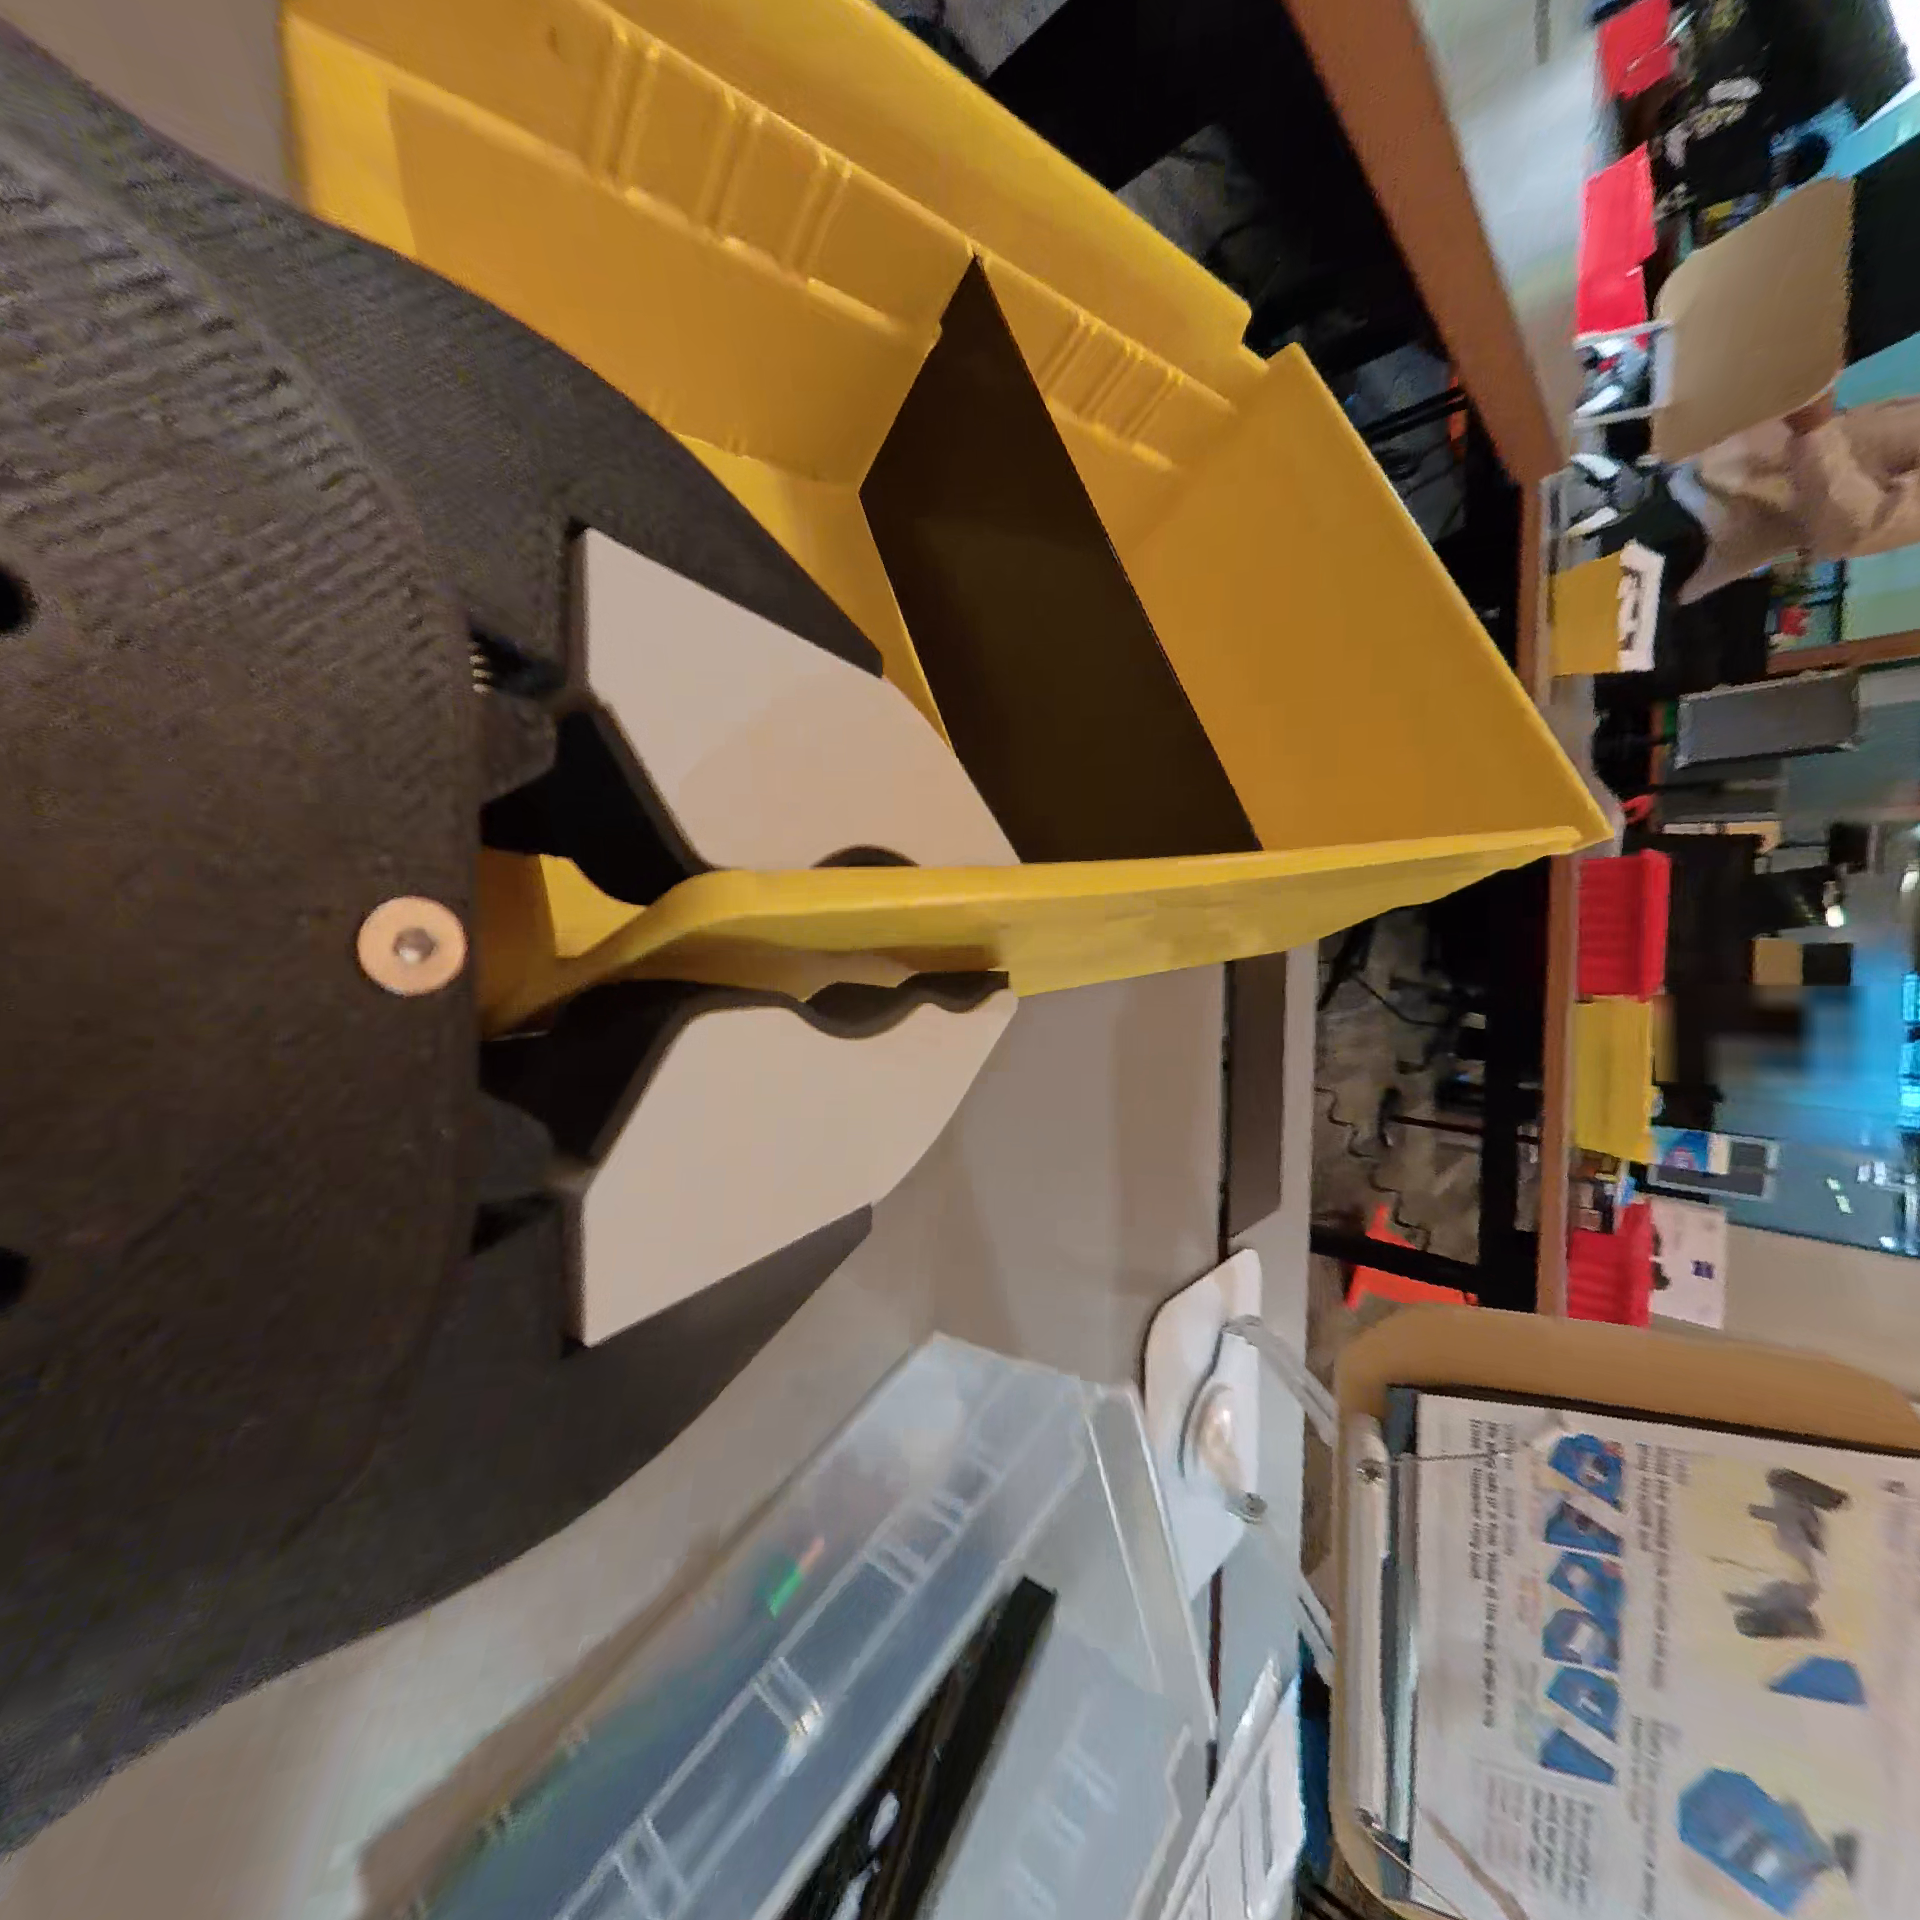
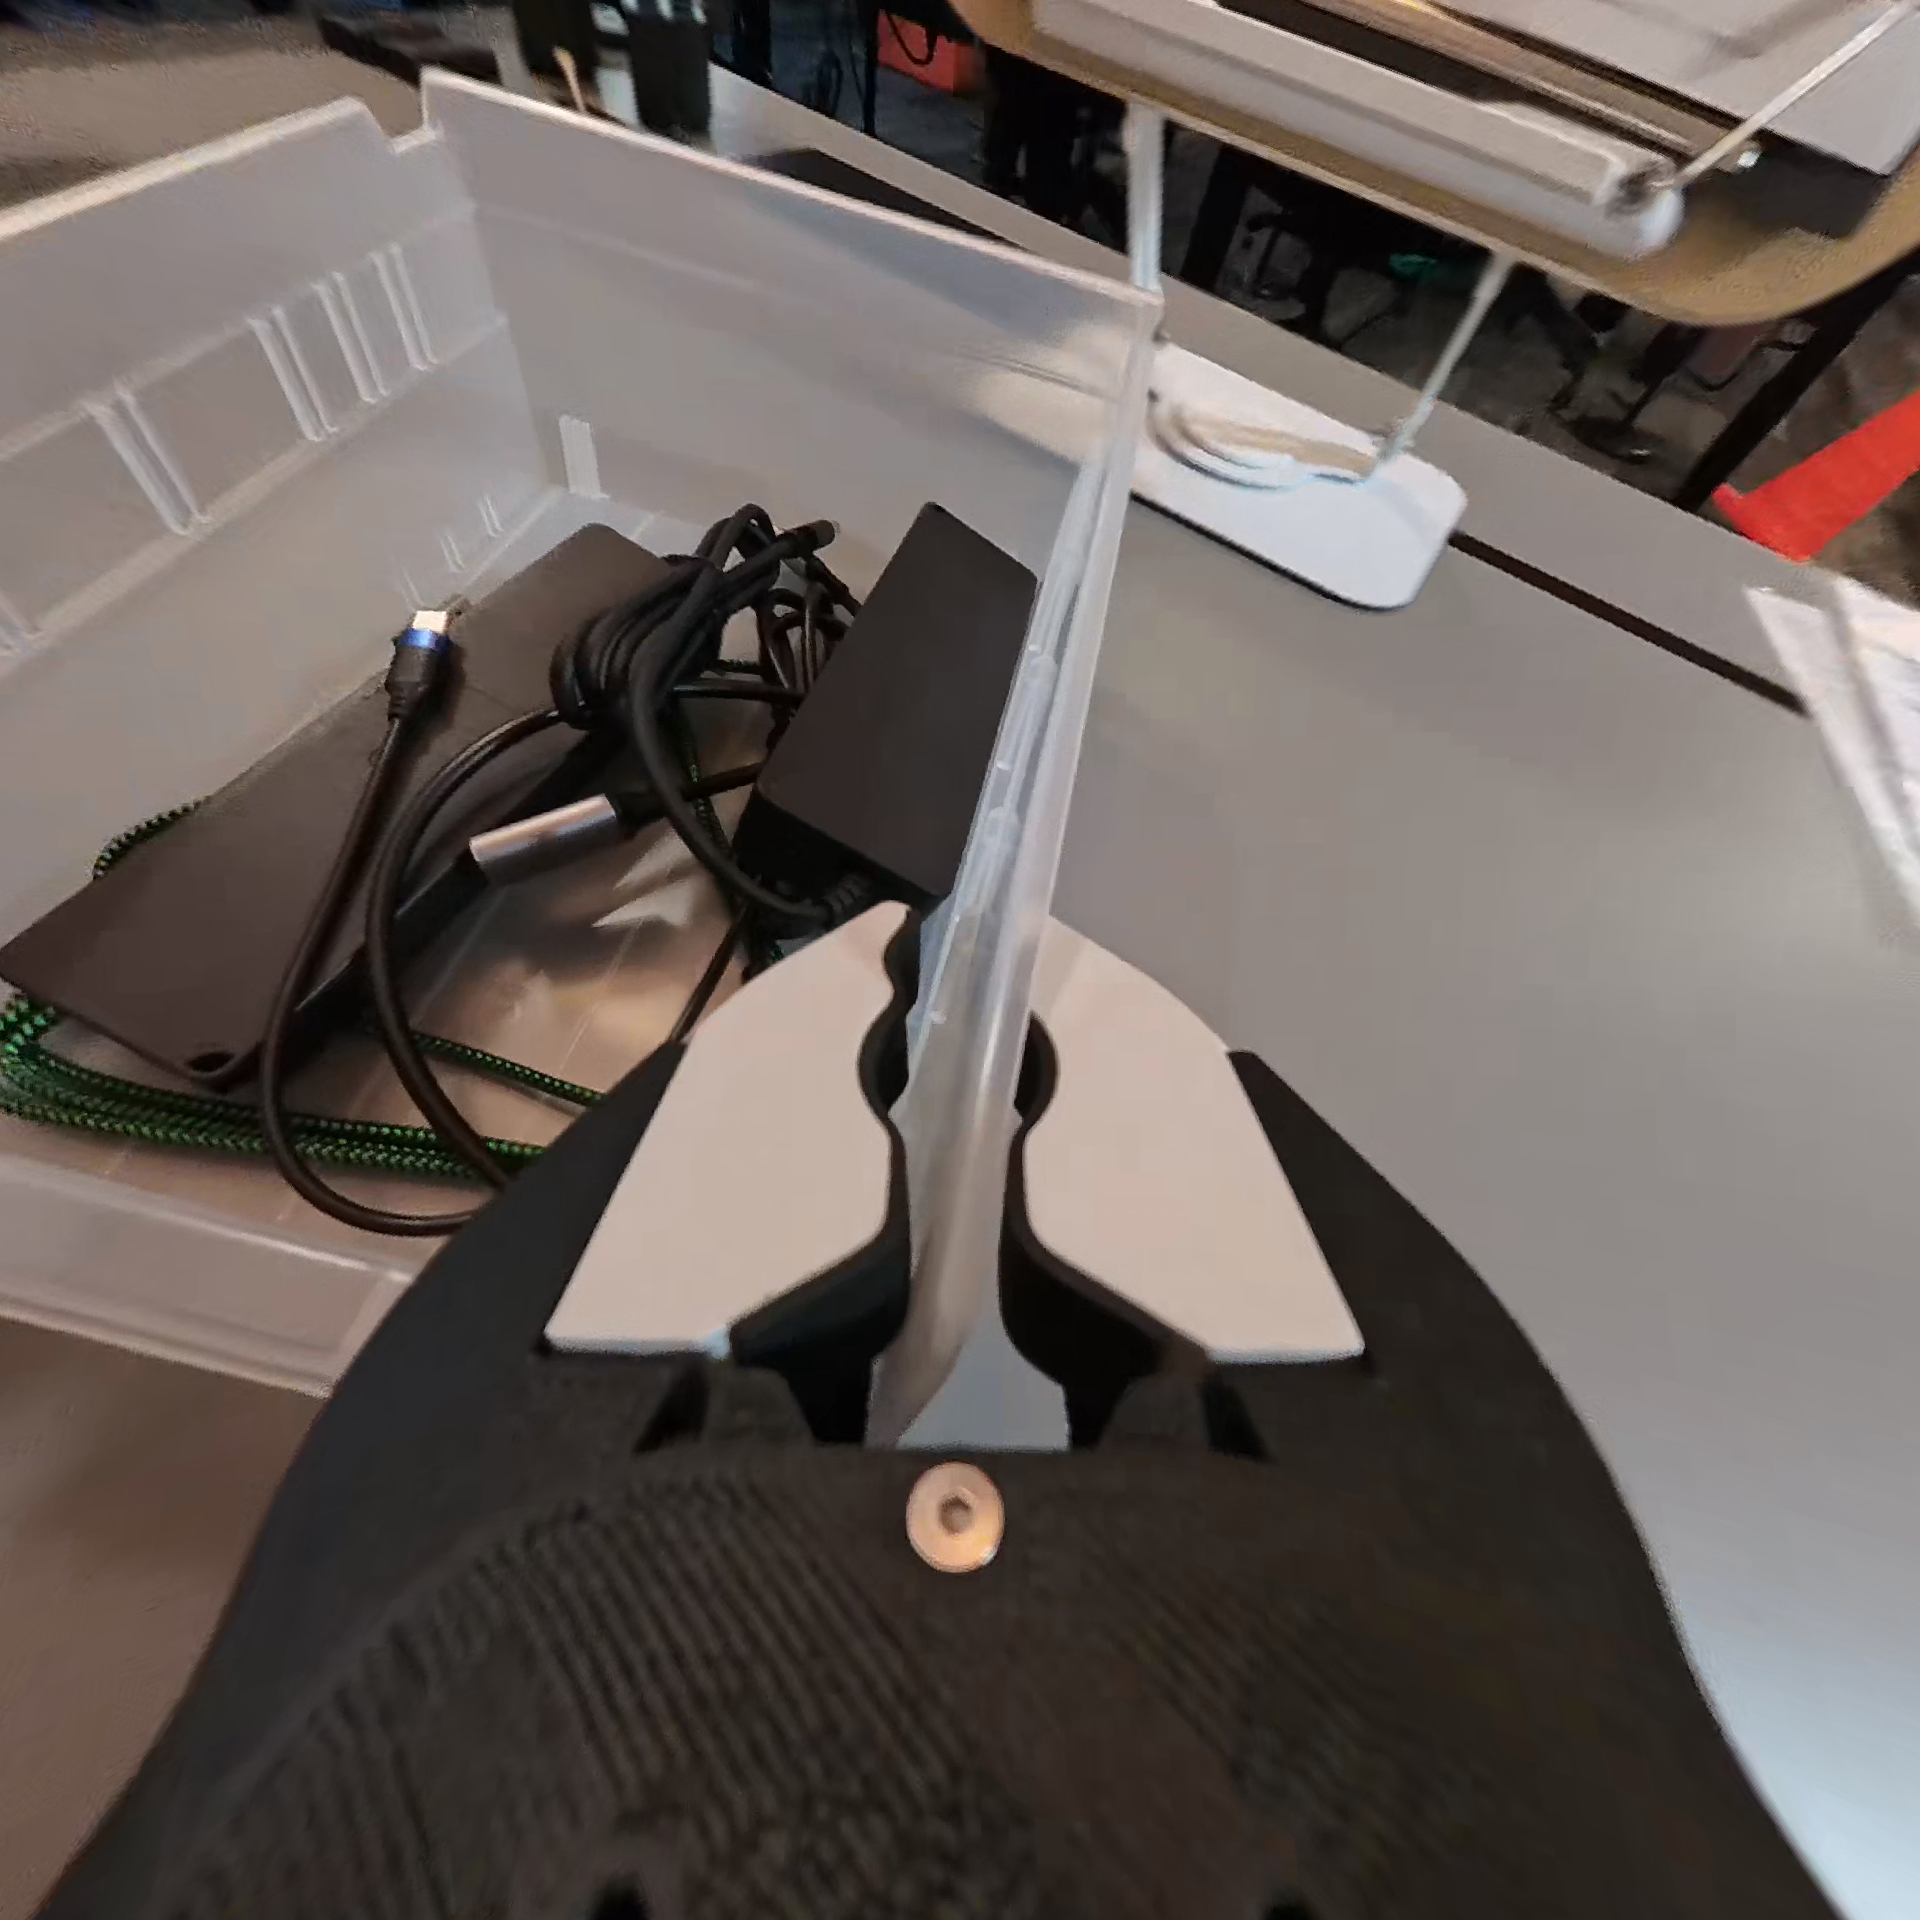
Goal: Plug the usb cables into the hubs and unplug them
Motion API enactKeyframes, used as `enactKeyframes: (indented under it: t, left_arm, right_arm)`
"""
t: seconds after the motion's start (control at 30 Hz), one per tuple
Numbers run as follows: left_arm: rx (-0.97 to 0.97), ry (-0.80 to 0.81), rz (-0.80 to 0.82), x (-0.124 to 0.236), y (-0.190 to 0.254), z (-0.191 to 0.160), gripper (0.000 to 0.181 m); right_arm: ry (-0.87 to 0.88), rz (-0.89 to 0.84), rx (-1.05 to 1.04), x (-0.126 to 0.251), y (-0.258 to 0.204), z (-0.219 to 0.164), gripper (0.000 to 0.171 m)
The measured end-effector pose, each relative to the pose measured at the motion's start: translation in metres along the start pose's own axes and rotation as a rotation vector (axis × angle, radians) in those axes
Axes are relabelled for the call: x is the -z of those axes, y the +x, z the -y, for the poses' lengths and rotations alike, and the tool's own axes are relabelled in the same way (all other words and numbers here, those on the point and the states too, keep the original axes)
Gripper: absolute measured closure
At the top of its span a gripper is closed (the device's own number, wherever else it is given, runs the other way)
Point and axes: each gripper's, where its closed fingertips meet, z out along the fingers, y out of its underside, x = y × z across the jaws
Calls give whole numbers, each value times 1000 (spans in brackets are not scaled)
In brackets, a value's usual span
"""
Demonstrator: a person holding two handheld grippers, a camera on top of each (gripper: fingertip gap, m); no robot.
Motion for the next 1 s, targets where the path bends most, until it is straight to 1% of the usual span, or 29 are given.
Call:
enactKeyframes:
  t: [0.2, 0.33, 0.47, 0.53, 0.6, 0.7, 0.8, 0.9, 1.0]
  left_arm:
    - [-77, 125, 22, 33, 5, 51, 171]
    - [-86, 198, -4, 55, 15, 78, 171]
    - [-87, 249, -34, 72, 26, 95, 171]
    - [-91, 264, -41, 77, 30, 99, 171]
    - [-100, 272, -53, 81, 34, 101, 171]
    - [-112, 275, -79, 86, 42, 101, 171]
    - [-121, 279, -130, 88, 59, 101, 171]
    - [-157, 275, -233, 89, 97, 98, 171]
    - [-169, 265, -380, 95, 157, 90, 171]
  right_arm:
    - [29, 69, -98, -42, -76, 34, 155]
    - [72, 156, -166, -79, -143, 66, 141]
    - [64, 270, -115, -115, -218, 98, 124]
    - [23, 375, -61, -120, -244, 110, 116]
    - [74, 463, -16, -109, -254, 128, 117]
    - [112, 467, 97, -86, -234, 138, 116]
    - [148, 408, 157, -57, -188, 132, 121]
    - [129, 365, 112, -28, -133, 105, 125]
    - [88, 289, 34, 3, -75, 68, 127]
